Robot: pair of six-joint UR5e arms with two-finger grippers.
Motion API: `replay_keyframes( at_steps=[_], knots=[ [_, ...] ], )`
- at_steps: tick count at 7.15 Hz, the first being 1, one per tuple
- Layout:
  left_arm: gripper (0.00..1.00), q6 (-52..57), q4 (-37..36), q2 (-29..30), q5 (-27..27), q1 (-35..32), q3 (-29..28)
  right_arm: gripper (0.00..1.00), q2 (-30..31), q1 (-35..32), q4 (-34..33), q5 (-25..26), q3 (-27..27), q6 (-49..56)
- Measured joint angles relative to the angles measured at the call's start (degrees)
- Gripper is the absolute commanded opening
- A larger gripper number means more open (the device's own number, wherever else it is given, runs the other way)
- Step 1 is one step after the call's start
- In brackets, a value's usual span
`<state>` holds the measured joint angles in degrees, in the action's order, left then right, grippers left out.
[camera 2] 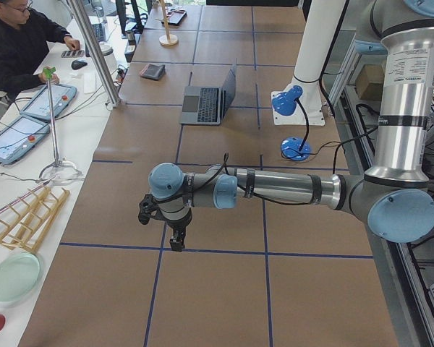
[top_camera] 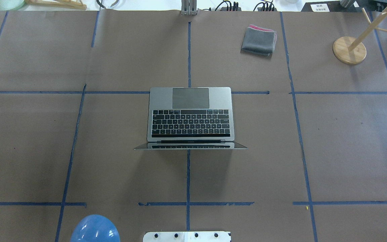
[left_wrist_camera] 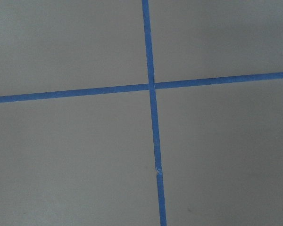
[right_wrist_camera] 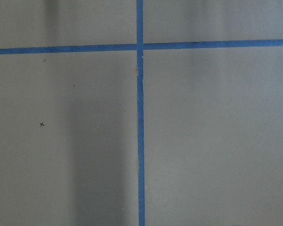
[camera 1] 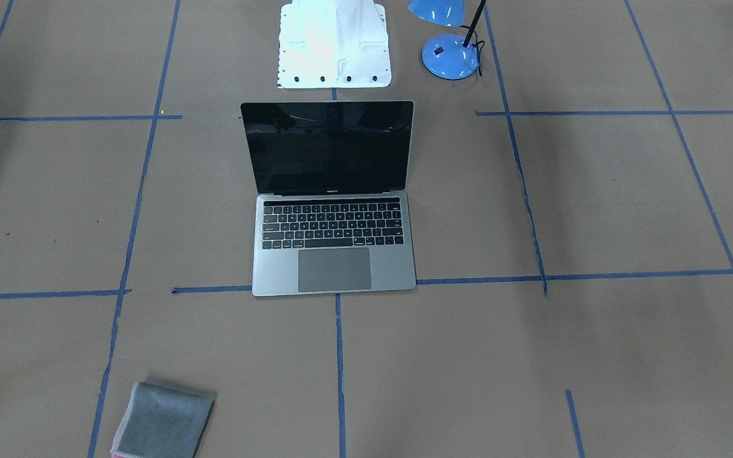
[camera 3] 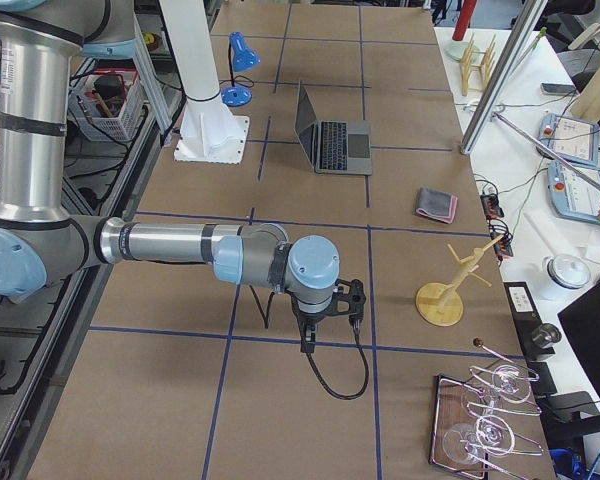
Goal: Close laptop
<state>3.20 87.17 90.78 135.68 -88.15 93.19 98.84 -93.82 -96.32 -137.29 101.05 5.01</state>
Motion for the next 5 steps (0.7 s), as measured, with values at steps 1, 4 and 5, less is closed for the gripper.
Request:
replay_keyframes(
  at_steps=[1, 4, 5],
  knots=[
    [1.00, -0.22, -0.32, 0.17, 0.19, -0.03, 0.95, 1.00, -0.26, 0.03, 0.04, -0.39, 0.63, -0.08],
    [1.00, -6.26, -8.66, 1.66, 2.59, 0.15, 12.21, 1.00, -1.70, 0.18, -0.37, -1.14, 7.08, -0.53],
    [1.00, -13.37, -12.36, 2.18, 3.75, 1.19, 18.56, 1.00, -1.55, 0.20, -0.23, -3.08, 8.12, -1.19]
  ],
)
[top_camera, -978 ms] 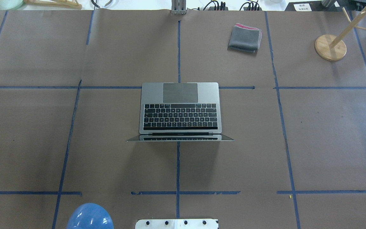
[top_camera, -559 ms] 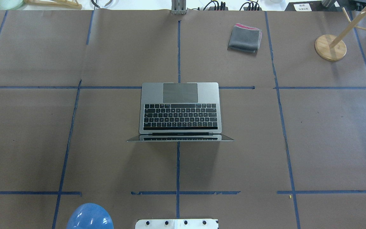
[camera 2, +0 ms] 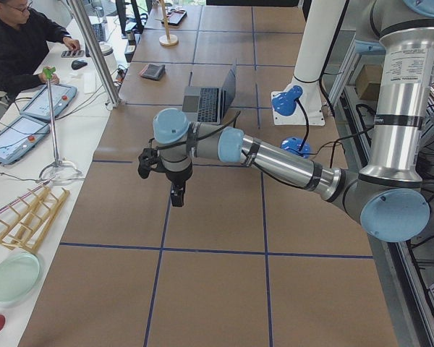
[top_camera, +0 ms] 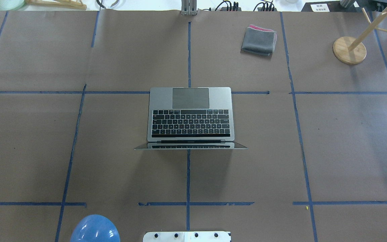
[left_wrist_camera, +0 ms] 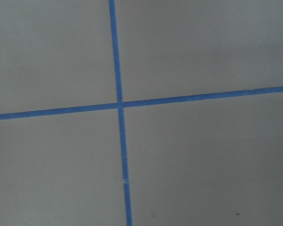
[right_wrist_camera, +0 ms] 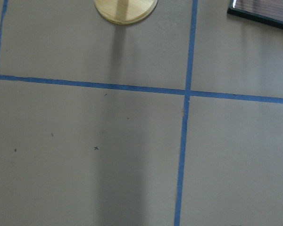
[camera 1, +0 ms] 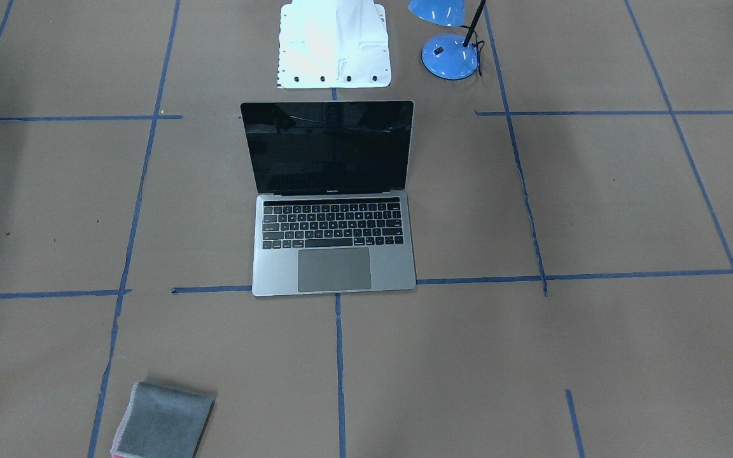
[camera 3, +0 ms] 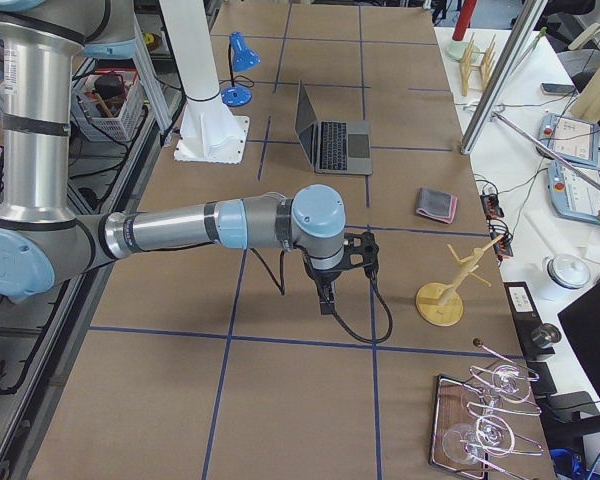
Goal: Close laptop
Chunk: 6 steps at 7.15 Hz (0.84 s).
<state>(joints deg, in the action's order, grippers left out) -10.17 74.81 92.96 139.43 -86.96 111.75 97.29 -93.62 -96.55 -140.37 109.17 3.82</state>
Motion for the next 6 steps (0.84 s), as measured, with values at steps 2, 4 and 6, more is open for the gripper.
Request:
replay_keyframes(
  at_steps=[2, 4, 6],
  knots=[
    [1.00, -16.51, -2.39, 1.74, 1.76, 6.53, 10.12, 0.99, -0.35, 0.73, 0.29, -5.57, 1.07, -6.57],
    [0.99, -33.45, -2.59, 8.62, 1.93, 15.37, 15.28, 0.99, -2.47, 6.25, 0.43, -6.88, 6.24, -19.69],
    [0.96, -52.87, -2.49, 18.64, 0.27, 26.28, 17.17, 0.89, -8.44, 16.48, 0.50, -5.92, 12.91, -40.48]
  ],
)
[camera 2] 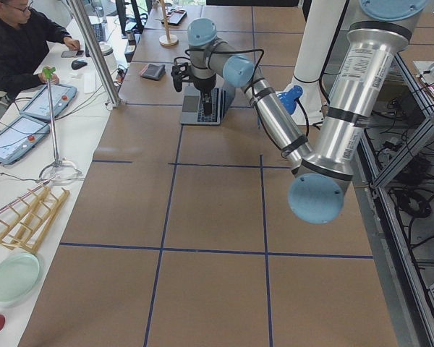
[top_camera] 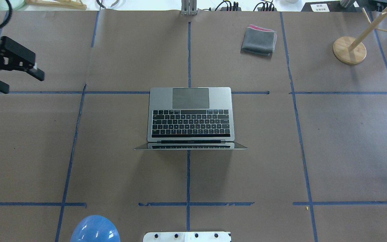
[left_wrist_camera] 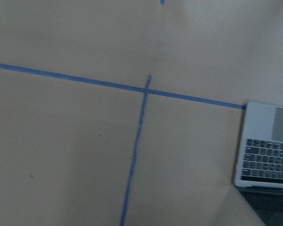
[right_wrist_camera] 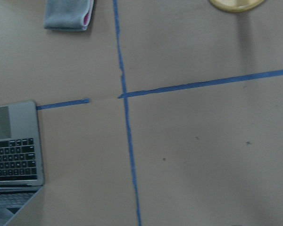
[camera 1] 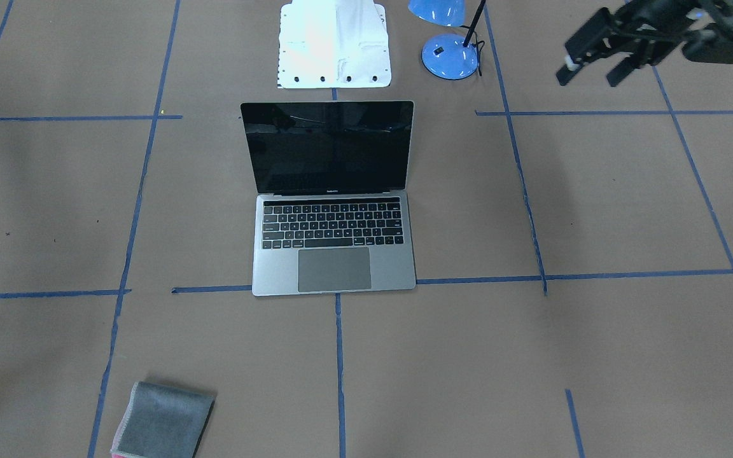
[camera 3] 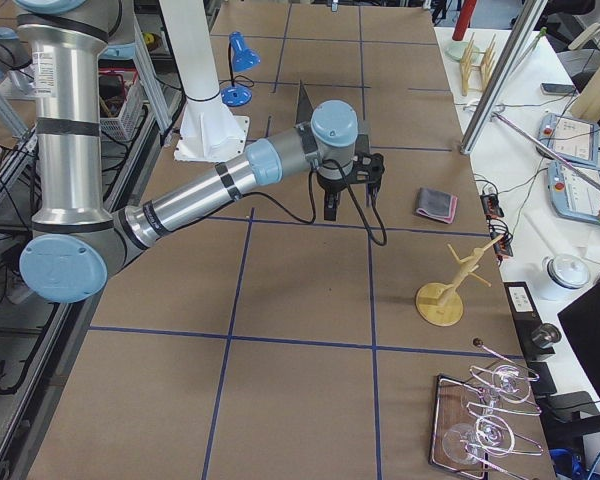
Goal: Close laptop
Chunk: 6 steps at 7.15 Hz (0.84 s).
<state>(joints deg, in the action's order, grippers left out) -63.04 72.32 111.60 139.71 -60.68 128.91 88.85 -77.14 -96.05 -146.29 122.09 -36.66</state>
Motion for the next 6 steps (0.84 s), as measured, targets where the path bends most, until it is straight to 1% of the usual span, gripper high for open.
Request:
replay_keyframes(
  at_steps=[1, 2, 3, 4, 5, 6],
  knots=[
    [0.85, -6.99, 0.34, 3.53, -2.73, 5.24, 0.46, 0.66, -3.98, 5.92, 0.02, 2.68, 2.65, -10.51],
    [0.69, -11.97, 1.97, 5.26, -5.95, 10.44, 0.85, 0.47, -7.10, 12.33, 0.02, 6.57, 5.42, -19.81],
    [0.50, -16.57, 5.13, 5.99, -9.42, 15.47, 1.03, 0.35, -9.45, 19.31, 0.04, 11.06, 8.48, -27.84],
    [0.33, -19.91, 7.84, 6.32, -12.39, 19.69, 1.06, 0.17, -12.02, 25.55, 0.04, 14.62, 10.54, -34.18],
    [0.23, -21.72, 9.26, 6.73, -15.09, 23.48, 1.07, 0.04, -14.82, 31.03, 0.01, 17.12, 11.62, -39.14],
    [0.16, -22.46, 9.81, 7.30, -17.32, 26.83, 0.99, 0.02, -17.12, 36.25, 0.01, 19.42, 12.33, -42.77]
  ],
)
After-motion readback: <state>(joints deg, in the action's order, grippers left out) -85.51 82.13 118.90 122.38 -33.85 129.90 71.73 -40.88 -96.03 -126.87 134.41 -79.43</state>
